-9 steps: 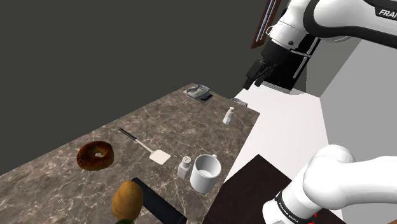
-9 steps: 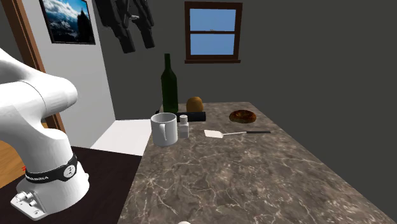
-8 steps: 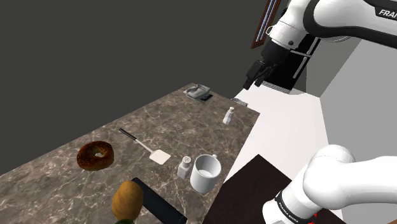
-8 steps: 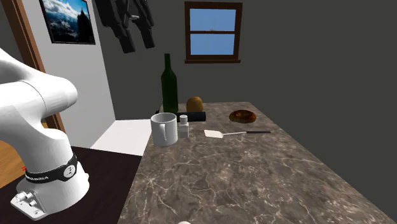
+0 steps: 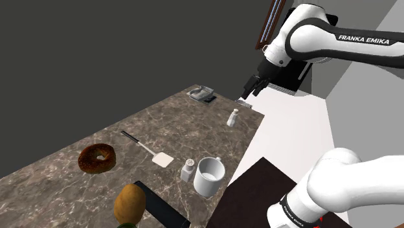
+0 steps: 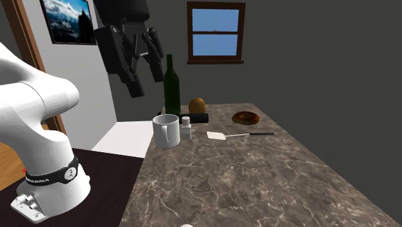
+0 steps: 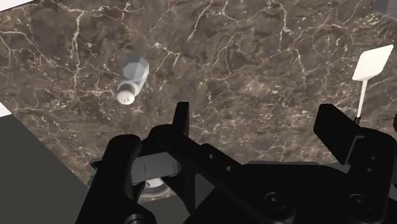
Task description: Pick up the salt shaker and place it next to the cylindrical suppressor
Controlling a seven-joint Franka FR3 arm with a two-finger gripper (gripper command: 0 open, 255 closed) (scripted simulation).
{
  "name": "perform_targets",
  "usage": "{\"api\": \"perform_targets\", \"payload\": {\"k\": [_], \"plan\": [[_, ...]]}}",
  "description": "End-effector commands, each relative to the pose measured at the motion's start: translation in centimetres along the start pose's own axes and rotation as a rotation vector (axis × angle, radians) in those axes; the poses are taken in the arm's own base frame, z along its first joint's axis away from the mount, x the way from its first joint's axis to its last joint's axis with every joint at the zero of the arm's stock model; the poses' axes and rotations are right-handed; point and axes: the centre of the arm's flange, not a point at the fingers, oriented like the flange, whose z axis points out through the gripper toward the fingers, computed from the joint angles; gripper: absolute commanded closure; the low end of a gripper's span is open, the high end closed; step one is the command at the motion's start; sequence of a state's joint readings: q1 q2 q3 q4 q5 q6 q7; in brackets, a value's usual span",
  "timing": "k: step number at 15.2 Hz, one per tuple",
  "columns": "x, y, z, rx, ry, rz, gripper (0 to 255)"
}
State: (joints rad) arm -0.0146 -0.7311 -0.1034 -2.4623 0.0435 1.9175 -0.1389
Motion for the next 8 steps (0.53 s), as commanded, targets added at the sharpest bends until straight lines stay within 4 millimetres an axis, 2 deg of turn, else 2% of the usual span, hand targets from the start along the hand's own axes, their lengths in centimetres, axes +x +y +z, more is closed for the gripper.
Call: {"api": "perform_targets", "payload": {"k": [1, 8], "plan": [[0.6, 1.9, 1.7, -0.002, 0.007, 0.006, 0], [2.6, 8.0, 8.2, -0.006, 0.025, 0.027, 0]]}}
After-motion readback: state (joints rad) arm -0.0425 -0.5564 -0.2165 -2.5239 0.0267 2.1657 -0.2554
